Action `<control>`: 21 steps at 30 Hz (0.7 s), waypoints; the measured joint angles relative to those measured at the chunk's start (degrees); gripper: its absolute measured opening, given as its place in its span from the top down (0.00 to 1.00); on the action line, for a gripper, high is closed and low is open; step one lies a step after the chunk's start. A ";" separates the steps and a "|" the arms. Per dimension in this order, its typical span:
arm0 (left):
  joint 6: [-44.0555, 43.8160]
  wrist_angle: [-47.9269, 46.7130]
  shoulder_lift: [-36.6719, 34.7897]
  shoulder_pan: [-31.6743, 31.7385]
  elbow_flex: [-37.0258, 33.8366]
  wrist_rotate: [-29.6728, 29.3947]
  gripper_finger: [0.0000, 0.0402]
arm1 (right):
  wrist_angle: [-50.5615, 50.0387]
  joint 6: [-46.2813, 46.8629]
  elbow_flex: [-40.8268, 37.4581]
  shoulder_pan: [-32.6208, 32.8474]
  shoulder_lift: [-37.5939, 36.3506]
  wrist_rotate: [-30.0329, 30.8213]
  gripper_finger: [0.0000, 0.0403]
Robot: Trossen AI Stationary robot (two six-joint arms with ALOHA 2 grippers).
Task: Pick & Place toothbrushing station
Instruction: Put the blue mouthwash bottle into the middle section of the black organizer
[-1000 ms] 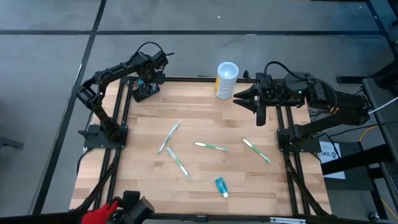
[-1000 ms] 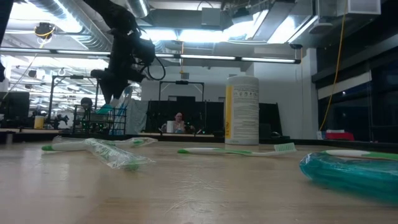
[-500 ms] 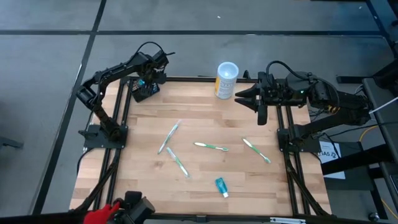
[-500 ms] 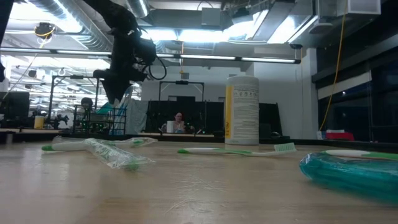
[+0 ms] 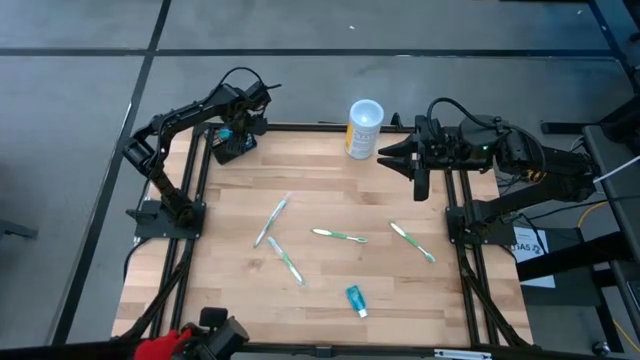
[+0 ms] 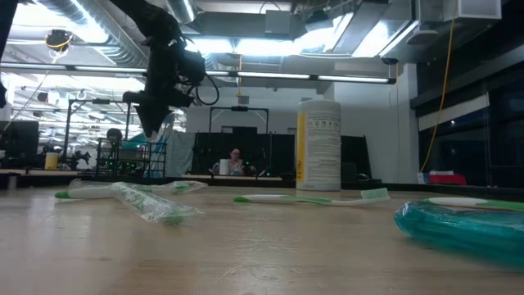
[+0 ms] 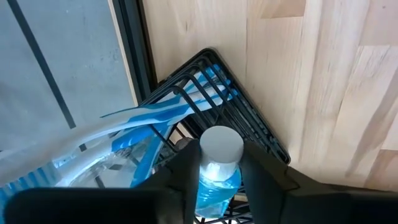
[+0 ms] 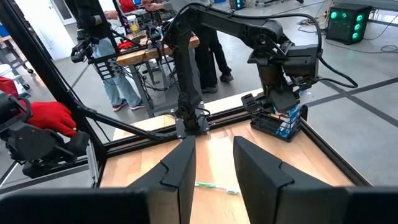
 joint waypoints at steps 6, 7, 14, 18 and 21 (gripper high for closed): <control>-0.67 -0.39 0.00 0.00 0.00 -0.44 0.79 | -0.08 0.07 0.00 0.00 0.00 0.00 0.73; -1.14 -0.40 0.00 0.00 0.00 -0.52 0.79 | -0.08 0.07 0.00 0.00 0.00 0.00 0.73; -7.41 -1.11 -0.33 -0.04 1.69 -0.52 0.79 | -0.08 -0.31 0.00 0.00 0.00 0.00 0.73; -13.42 0.19 -1.73 0.27 5.42 1.71 0.79 | -0.08 -1.03 0.01 0.00 0.00 0.00 0.73; -19.32 2.29 -4.09 1.01 7.98 4.76 0.79 | -0.09 -1.32 0.02 0.00 0.00 0.00 0.73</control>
